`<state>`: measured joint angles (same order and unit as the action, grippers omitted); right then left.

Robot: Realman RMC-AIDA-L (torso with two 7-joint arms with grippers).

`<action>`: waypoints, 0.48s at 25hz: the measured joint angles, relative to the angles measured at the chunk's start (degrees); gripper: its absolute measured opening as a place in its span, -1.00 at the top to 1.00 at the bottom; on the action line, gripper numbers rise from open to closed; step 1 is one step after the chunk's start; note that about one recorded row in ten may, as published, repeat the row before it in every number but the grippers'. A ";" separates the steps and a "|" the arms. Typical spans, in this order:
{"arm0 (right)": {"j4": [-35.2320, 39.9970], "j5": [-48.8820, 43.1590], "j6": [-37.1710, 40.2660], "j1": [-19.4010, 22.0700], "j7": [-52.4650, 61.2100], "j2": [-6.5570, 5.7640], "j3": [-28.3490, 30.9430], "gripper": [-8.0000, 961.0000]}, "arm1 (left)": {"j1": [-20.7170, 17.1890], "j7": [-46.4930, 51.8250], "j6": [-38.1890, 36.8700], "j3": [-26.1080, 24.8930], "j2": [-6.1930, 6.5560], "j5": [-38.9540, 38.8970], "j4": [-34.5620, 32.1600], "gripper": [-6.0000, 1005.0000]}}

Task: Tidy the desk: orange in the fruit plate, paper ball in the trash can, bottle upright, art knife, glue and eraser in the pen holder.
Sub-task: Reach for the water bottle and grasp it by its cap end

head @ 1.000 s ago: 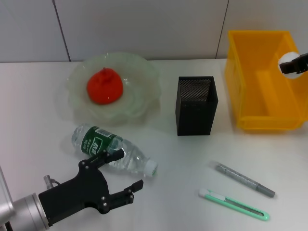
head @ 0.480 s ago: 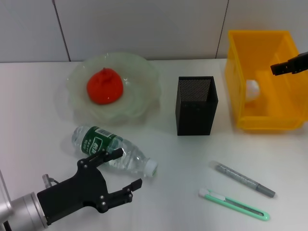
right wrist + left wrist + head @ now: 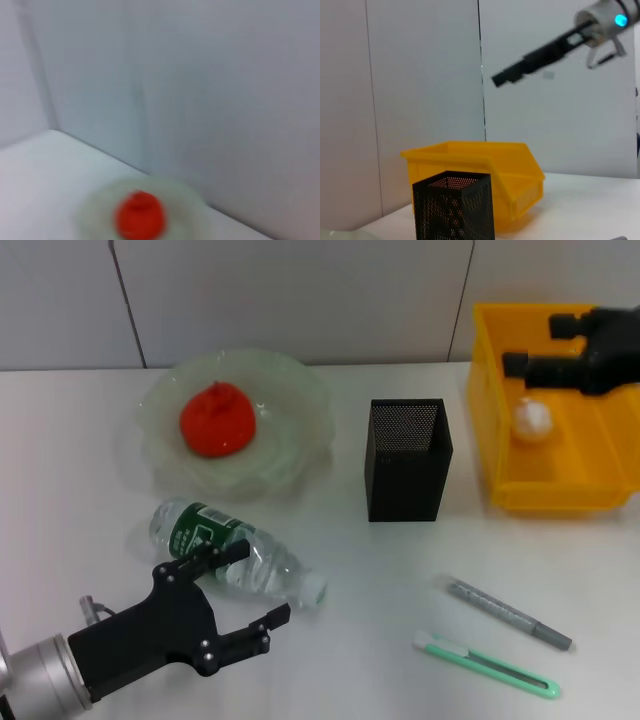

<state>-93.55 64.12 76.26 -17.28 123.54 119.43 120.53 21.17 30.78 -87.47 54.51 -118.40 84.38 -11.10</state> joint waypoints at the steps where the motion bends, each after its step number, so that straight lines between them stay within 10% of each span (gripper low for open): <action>1: 0.82 4.50 0.53 2.02 -4.15 0.07 -0.08 -0.63 | -0.02 0.03 -0.17 -0.07 0.00 -0.01 -0.07 -0.67; 12: 31.03 26.14 11.94 13.00 -48.13 -0.11 0.84 -0.63 | -0.78 8.76 -2.11 0.52 0.38 3.70 -10.70 -0.67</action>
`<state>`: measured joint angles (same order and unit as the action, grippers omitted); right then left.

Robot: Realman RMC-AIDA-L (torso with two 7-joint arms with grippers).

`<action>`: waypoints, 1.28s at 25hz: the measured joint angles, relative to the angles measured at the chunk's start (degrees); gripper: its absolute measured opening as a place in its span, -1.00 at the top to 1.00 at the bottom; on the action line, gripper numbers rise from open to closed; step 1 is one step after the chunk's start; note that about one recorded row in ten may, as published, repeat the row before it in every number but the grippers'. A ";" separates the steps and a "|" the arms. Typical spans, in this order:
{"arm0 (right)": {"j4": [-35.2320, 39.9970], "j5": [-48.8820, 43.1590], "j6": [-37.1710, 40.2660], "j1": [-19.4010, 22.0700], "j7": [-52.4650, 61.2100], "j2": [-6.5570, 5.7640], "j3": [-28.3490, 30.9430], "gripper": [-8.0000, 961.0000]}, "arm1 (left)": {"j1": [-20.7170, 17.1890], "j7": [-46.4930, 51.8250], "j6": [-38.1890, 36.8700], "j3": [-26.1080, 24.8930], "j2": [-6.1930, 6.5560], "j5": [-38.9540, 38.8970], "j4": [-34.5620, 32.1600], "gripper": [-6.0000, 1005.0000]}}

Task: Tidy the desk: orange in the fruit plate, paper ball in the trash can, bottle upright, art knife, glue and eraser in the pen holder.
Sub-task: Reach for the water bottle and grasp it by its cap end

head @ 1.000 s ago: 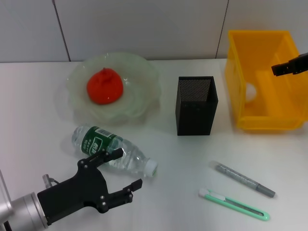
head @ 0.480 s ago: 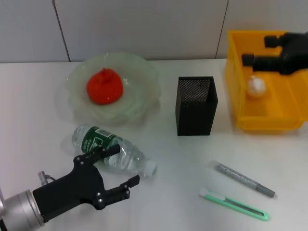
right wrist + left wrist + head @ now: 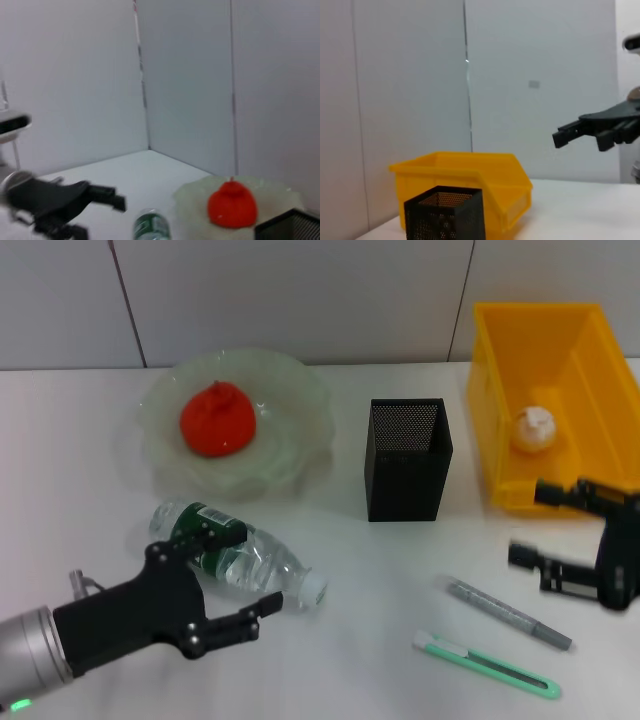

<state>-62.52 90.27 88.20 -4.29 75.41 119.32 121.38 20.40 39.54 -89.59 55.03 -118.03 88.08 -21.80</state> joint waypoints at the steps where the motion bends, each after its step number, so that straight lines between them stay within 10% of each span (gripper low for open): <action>1: 0.00 0.00 0.00 0.00 0.00 0.00 0.00 -0.63 | 0.00 0.00 0.00 0.00 0.00 0.00 0.00 -0.67; 7: 18.49 -0.03 8.47 -0.80 -16.76 -0.21 7.56 -0.63 | 1.09 12.31 0.54 1.22 -0.39 9.37 -17.21 -0.68; 8: 20.44 -0.56 9.28 -0.67 -18.10 -0.28 8.43 -0.63 | 2.00 20.32 2.02 6.19 -0.38 13.95 -27.06 -0.67; 15: 23.64 -0.75 9.56 0.31 -18.78 -0.30 10.85 -0.63 | 6.67 35.09 6.32 18.30 -0.57 27.88 -41.71 -0.68; 23: 26.44 -0.75 9.75 1.25 -18.75 -0.32 11.48 -0.63 | 10.43 40.48 13.54 31.98 -0.79 38.94 -48.25 -0.67; 32: 27.97 -0.71 9.74 1.65 -18.75 -0.30 11.52 -0.63 | 12.22 40.97 14.05 33.29 -1.06 43.27 -48.67 -0.67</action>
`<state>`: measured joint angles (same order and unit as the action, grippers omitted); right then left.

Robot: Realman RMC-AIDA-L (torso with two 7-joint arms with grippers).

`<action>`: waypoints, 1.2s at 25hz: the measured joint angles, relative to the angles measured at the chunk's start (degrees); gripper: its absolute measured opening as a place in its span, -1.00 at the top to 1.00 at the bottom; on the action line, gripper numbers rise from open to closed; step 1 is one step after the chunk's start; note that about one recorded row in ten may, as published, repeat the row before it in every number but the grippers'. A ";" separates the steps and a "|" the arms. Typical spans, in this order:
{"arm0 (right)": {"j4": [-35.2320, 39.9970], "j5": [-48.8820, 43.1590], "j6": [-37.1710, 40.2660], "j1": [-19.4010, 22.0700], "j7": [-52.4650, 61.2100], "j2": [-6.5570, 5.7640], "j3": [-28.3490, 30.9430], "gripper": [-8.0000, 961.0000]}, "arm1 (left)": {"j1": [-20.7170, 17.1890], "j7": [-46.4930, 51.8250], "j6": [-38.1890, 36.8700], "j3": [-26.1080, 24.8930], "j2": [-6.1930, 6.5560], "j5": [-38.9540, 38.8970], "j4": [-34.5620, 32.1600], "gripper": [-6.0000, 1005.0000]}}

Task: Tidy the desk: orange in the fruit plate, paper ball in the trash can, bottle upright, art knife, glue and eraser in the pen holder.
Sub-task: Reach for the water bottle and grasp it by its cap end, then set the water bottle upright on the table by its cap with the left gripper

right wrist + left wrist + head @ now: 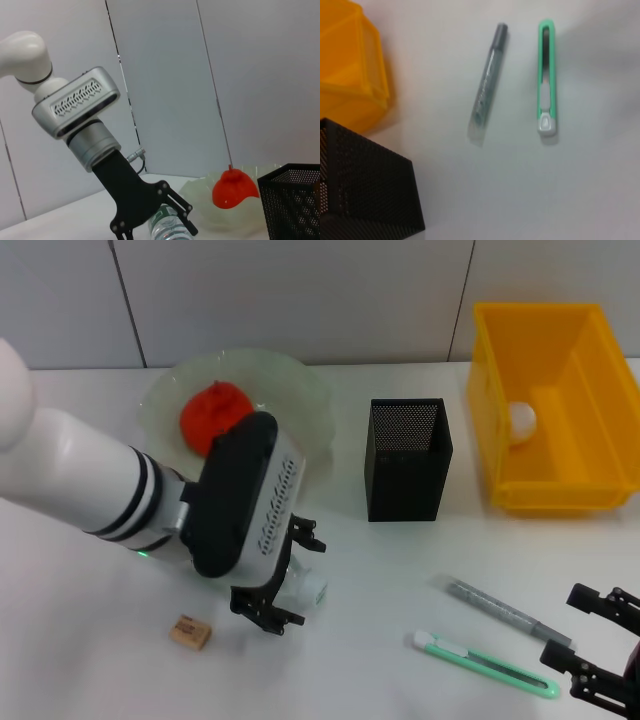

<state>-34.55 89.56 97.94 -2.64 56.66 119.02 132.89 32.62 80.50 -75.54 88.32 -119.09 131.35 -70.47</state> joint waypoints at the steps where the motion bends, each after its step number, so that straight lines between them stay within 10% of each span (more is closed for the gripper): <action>1: 0.03 0.00 -0.03 -0.05 0.00 0.00 0.00 -0.63 | 0.35 0.70 1.16 1.89 -0.04 2.11 0.19 -0.67; 18: 1.49 0.00 -0.31 -1.21 0.16 0.03 -0.16 -0.62 | 1.38 2.80 8.79 8.80 -0.09 4.99 4.40 -0.52; 30: 2.12 0.00 -0.49 -1.49 0.20 -0.02 -0.06 -0.62 | 1.43 2.16 12.25 12.84 -0.09 5.18 4.32 0.08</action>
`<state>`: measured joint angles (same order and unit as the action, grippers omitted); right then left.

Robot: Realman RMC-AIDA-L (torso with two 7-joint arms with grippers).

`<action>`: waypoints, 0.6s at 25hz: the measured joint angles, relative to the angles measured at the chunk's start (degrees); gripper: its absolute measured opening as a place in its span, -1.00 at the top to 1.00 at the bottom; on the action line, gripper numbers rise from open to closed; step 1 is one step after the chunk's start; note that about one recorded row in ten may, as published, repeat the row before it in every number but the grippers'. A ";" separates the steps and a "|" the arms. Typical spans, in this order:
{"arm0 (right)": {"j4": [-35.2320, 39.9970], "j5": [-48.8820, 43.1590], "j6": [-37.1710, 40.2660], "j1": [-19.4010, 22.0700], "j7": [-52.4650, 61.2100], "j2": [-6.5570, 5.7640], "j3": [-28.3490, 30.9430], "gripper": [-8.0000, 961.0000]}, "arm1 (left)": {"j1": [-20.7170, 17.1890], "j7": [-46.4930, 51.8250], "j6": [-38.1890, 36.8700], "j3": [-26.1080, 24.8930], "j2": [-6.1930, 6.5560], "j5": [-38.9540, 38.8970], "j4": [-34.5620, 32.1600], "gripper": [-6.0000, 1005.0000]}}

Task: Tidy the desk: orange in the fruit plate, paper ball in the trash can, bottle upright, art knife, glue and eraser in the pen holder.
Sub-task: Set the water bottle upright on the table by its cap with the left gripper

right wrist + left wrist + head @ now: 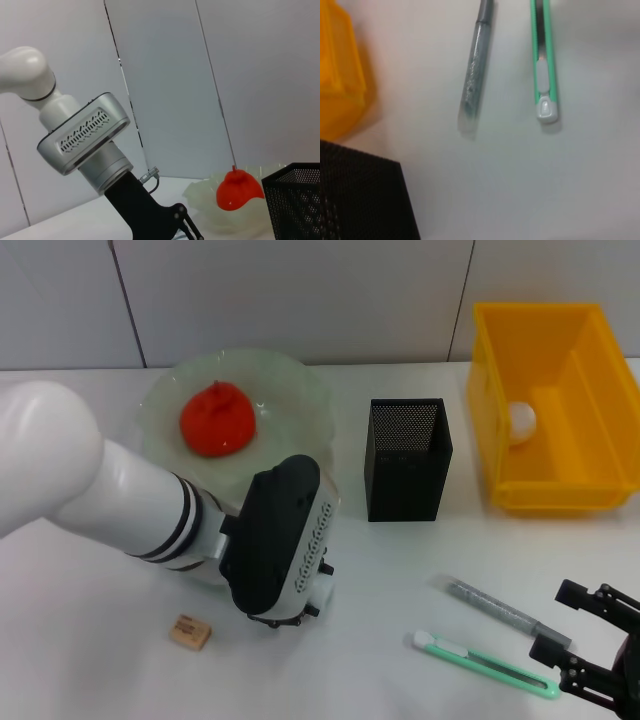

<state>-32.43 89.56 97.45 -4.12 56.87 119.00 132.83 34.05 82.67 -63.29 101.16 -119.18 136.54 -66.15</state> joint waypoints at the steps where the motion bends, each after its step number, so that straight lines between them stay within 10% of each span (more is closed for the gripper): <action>1: 0.19 0.00 0.00 -0.05 0.00 0.00 0.03 -0.62 | 0.03 0.02 0.07 0.18 -0.01 -0.04 -0.11 0.10; 11: 0.36 0.00 0.01 -0.08 0.00 0.00 0.06 -0.62 | -1.19 1.82 -1.44 -2.50 0.15 -0.79 -4.09 0.11; 15: 0.35 0.00 0.02 -0.22 0.00 0.00 0.06 -0.62 | -2.68 1.90 -9.92 -11.47 0.47 -4.83 -7.35 0.11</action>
<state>-32.08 89.56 97.47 -4.35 56.87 119.00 132.89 31.37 84.57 -73.21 89.69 -118.71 131.71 -73.51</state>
